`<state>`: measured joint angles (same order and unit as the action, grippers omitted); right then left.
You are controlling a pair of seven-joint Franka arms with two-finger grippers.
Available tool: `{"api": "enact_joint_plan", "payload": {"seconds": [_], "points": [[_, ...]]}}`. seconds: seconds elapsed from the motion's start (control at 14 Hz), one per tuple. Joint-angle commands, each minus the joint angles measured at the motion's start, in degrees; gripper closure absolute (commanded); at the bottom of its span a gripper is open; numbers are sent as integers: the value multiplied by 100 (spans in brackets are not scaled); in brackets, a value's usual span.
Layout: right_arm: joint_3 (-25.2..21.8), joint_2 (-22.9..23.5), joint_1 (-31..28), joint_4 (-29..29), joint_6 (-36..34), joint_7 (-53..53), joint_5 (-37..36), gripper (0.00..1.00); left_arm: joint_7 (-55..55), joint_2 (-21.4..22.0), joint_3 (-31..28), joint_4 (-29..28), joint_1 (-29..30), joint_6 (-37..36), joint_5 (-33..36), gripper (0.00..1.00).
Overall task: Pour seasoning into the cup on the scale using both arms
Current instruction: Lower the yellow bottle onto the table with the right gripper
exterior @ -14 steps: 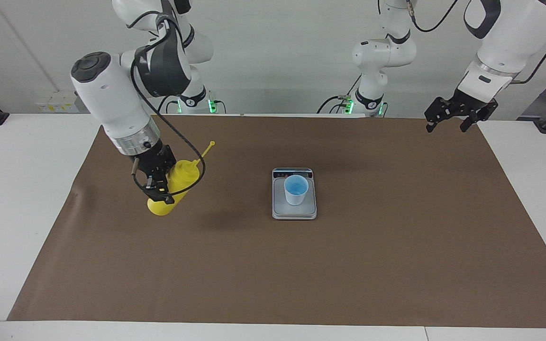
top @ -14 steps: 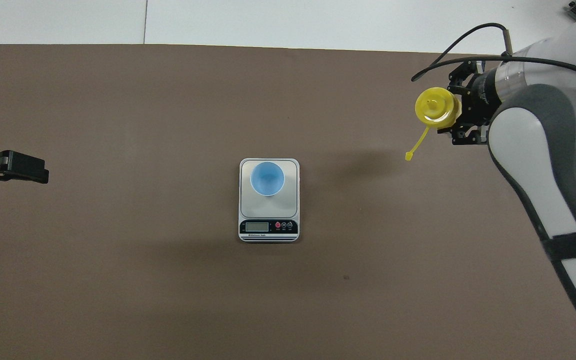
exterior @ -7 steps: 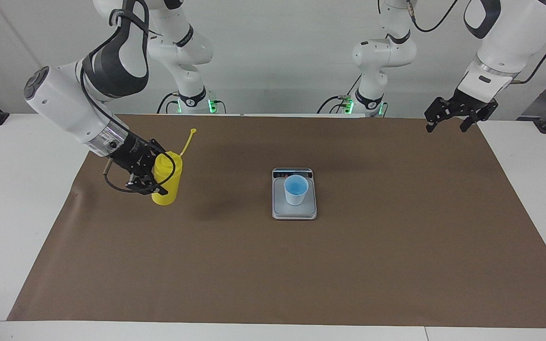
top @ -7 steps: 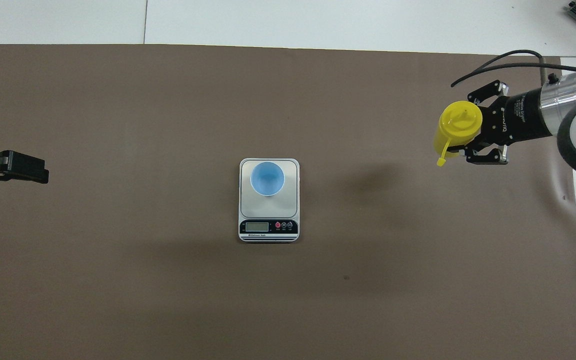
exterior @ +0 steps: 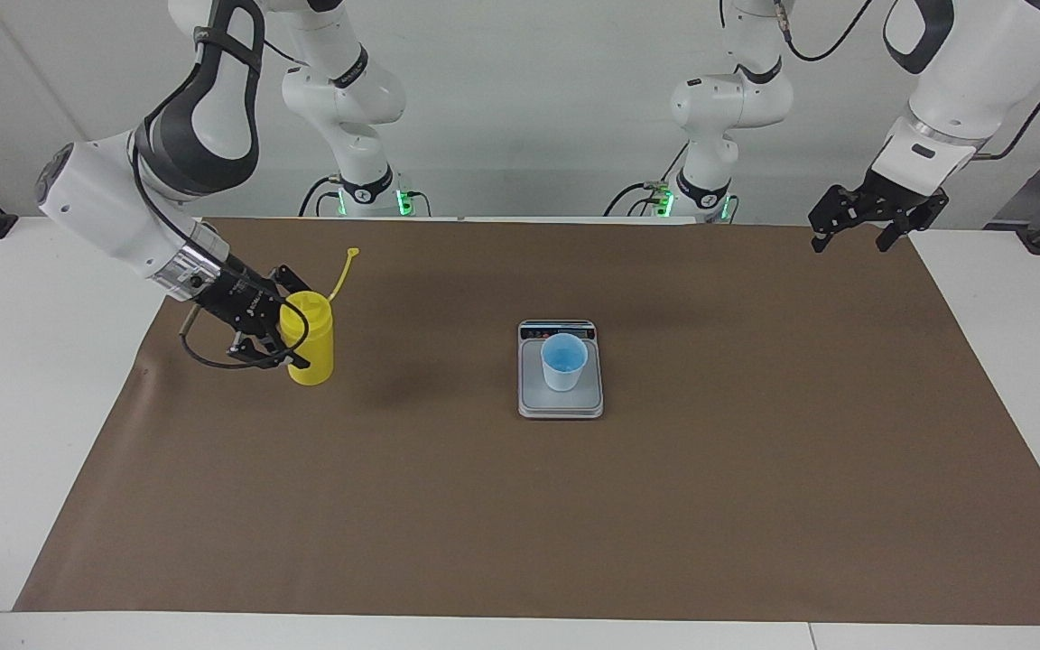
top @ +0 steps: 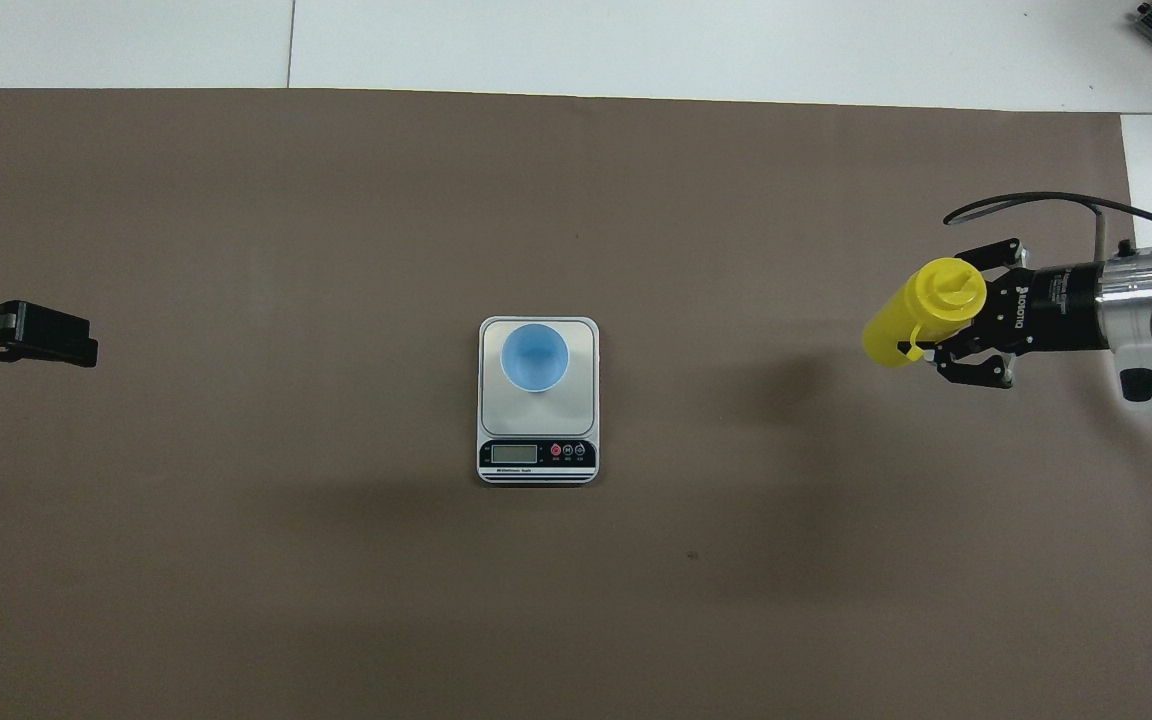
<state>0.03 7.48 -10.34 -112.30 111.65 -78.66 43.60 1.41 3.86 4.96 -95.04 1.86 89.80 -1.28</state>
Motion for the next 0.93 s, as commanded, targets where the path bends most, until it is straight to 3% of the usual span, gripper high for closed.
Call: {"api": "enact_joint_plan", "payload": {"seconds": [0.0,0.21,0.57,0.64,0.71,0.86], "points": [[59,-273,-109,-695,443,439,360,100,-53,106,23,-67,69,-50,-47,0],[59,-255,-48,-1135,848,754,808,100,-53,106,23,-67,69,-50,-47,0],[59,-264,189,-1189,849,782,817,100,-53,106,23,-67,69,-50,-47,0],[50,-264,251,-1189,910,747,809,62,-53,106,23,-67,69,-50,-47,0],[50,-255,243,-1171,902,703,808,43,-53,106,23,-67,69,-50,-47,0],[50,-255,225,-1171,902,694,800,41,-53,106,23,-67,69,-50,-47,0]]}}
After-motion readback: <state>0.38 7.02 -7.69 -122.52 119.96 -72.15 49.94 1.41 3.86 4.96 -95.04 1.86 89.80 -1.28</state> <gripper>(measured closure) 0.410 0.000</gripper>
